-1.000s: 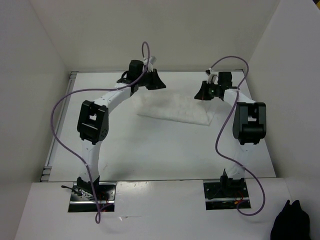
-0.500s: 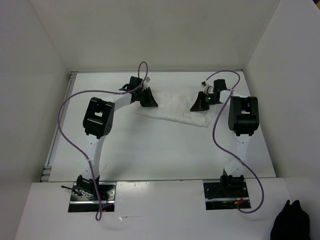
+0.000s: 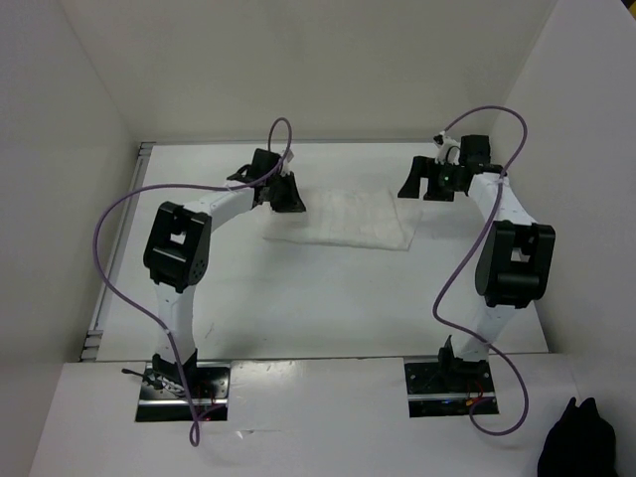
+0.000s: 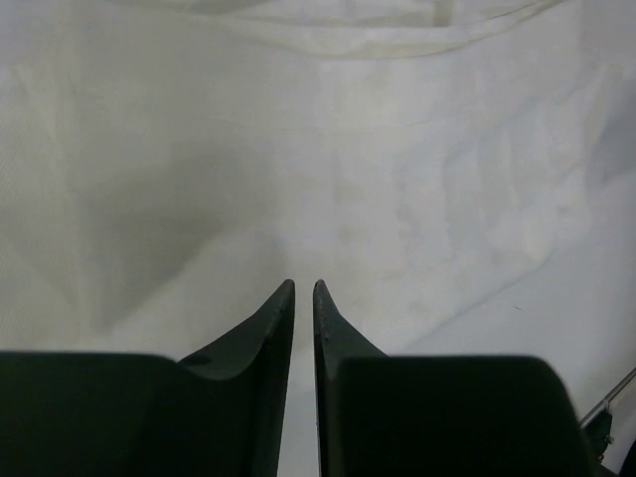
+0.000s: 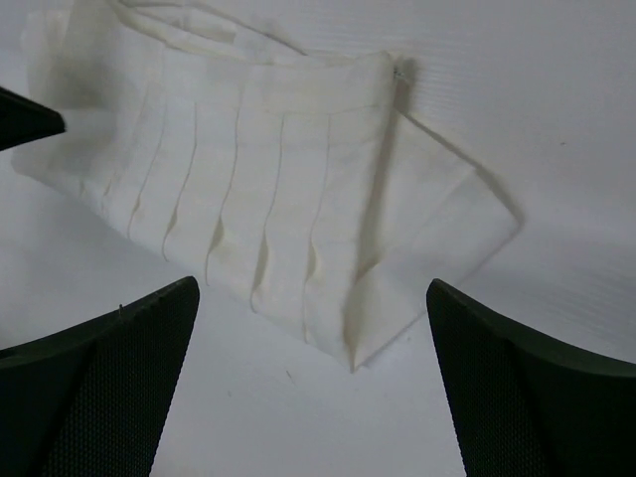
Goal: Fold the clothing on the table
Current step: Fold the skirt
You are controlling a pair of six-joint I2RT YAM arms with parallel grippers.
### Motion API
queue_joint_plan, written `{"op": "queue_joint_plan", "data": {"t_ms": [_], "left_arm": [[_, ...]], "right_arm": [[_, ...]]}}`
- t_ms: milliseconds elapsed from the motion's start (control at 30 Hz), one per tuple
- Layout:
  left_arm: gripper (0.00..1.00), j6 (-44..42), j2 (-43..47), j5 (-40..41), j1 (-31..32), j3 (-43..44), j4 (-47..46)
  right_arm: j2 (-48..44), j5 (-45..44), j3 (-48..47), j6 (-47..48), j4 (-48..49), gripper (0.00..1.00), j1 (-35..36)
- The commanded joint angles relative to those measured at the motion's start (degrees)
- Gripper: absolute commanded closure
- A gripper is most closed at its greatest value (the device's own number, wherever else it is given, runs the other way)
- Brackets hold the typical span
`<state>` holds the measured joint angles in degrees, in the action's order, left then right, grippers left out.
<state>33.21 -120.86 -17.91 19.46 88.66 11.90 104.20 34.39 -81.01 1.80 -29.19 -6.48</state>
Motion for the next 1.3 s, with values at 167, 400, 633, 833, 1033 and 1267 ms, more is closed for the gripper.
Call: {"op": "queue_joint_plan", "data": {"t_ms": [167, 400, 633, 833, 1033, 1267], "left_arm": [[0.8, -5.43, 7.39, 5.86, 0.93, 0.63, 3.3], [0.79, -5.44, 10.81, 6.48, -0.83, -1.99, 3.3], [0.79, -5.44, 11.96, 6.49, -0.83, -3.85, 3.83], [0.79, -5.44, 12.49, 7.54, -1.36, -5.43, 4.36], [0.78, -5.44, 13.02, 8.06, -1.36, -6.05, 5.5], [0.78, -5.44, 14.07, 8.6, -1.88, -7.19, 6.03]], "right_arm": [[9.15, -7.24, -3.18, 3.73, -10.62, 0.0, 0.42], [11.02, -9.95, -5.3, 1.28, -9.75, 0.0, -0.11], [13.21, -10.49, -3.11, 1.27, -9.04, 0.0, -0.11], [16.2, -6.01, -3.09, 1.27, -9.04, 0.0, -0.11], [20.33, -3.46, -5.64, 1.27, -9.57, 0.04, 1.56], [23.58, -2.14, -7.32, 0.22, -9.39, 0.27, 2.7]]}}
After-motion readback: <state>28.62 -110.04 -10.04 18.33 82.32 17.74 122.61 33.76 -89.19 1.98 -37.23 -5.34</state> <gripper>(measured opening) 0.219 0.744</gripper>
